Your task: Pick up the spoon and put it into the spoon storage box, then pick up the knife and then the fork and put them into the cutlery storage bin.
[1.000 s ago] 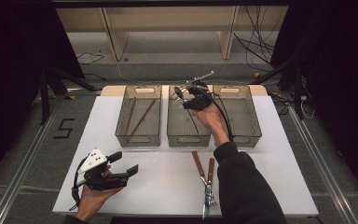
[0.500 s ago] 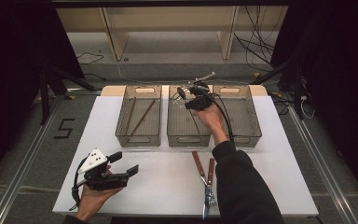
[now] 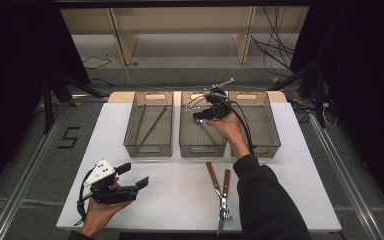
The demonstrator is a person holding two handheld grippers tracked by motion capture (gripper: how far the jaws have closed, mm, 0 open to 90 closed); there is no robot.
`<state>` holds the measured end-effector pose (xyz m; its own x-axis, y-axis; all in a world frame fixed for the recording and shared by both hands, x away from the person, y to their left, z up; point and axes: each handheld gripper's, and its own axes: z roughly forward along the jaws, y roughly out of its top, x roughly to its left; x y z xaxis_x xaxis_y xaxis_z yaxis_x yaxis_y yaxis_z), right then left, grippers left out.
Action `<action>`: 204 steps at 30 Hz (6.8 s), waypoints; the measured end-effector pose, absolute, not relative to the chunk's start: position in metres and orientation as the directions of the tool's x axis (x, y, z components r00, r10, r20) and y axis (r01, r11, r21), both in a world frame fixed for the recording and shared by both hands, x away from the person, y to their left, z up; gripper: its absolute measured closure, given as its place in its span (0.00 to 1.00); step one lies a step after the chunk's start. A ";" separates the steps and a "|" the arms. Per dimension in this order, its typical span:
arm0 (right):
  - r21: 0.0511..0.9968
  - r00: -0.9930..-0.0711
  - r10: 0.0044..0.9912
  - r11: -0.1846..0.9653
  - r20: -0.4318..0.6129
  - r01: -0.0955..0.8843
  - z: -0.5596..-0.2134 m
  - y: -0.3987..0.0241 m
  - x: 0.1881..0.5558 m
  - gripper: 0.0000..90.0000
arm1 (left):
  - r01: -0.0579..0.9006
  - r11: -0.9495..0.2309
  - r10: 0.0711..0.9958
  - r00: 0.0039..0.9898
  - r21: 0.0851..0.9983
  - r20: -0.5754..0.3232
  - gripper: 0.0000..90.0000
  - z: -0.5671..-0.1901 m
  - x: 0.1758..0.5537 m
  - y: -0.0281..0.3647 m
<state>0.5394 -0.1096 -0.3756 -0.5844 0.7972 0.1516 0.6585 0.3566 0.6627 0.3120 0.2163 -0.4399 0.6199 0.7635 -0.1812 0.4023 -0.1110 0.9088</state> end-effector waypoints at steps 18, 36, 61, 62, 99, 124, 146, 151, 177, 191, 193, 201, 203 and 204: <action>0.757 -0.749 0.651 0.425 0.125 0.496 -0.353 -0.137 0.457 0.40 | 0.404 -0.102 0.767 0.614 0.909 -0.186 0.17 -0.440 0.312 0.216; 0.740 -0.763 0.630 0.444 0.142 0.505 -0.392 -0.161 0.410 0.42 | 0.406 -0.104 0.767 0.614 0.908 -0.187 0.17 -0.440 0.313 0.216; 0.624 -0.644 0.753 0.438 0.139 0.647 -0.426 -0.174 0.387 0.39 | 0.405 -0.109 0.765 0.617 0.908 -0.183 0.17 -0.440 0.313 0.215; 0.622 -0.639 0.756 0.434 0.141 0.652 -0.427 -0.174 0.386 0.39 | 0.406 -0.109 0.765 0.617 0.907 -0.184 0.17 -0.440 0.313 0.215; 0.623 -0.652 0.755 0.475 0.075 0.621 -0.454 -0.172 0.377 0.77 | 0.409 -0.110 0.760 0.622 0.906 -0.189 0.17 -0.441 0.315 0.213; 0.566 -0.697 0.717 0.567 0.019 0.599 -0.476 -0.166 0.395 1.00 | 0.400 -0.125 0.758 0.629 0.908 -0.173 0.17 -0.440 0.314 0.213; 0.533 -0.636 0.770 0.521 0.043 0.667 -0.472 -0.214 0.376 1.00 | 0.404 -0.128 0.755 0.631 0.906 -0.175 0.17 -0.441 0.315 0.211; 0.525 -0.635 0.771 0.524 0.043 0.671 -0.470 -0.224 0.364 1.00 | 0.403 -0.126 0.758 0.629 0.907 -0.174 0.17 -0.441 0.315 0.210; 0.476 -0.815 0.578 0.731 -0.051 0.488 -0.438 -0.216 0.339 0.52 | 0.404 -0.128 0.758 0.629 0.906 -0.173 0.17 -0.441 0.315 0.211; 0.281 -0.924 0.377 0.894 -0.056 0.348 -0.447 -0.188 0.346 0.42 | 0.403 -0.132 0.759 0.629 0.906 -0.169 0.17 -0.441 0.315 0.211; 0.262 -0.926 0.375 0.900 -0.055 0.349 -0.447 -0.186 0.346 0.45 | 0.403 -0.133 0.758 0.630 0.906 -0.169 0.17 -0.441 0.315 0.211; 0.201 -0.936 0.348 0.922 -0.049 0.332 -0.451 -0.184 0.348 0.55 | 0.402 -0.133 0.758 0.630 0.906 -0.168 0.17 -0.441 0.316 0.211; 0.190 -0.937 0.344 0.925 -0.052 0.329 -0.453 -0.183 0.349 0.57 | 0.402 -0.133 0.758 0.630 0.906 -0.169 0.17 -0.441 0.316 0.211; 0.184 -0.936 0.349 0.924 -0.048 0.335 -0.454 -0.182 0.349 0.59 | 0.403 -0.133 0.758 0.630 0.906 -0.169 0.17 -0.441 0.316 0.211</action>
<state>0.3489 -0.1821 -0.4538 -0.9357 0.3494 -0.0482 0.3355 0.9239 0.1841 0.3155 0.2112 -0.4409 0.6299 0.7581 -0.1687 0.4025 -0.1329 0.9057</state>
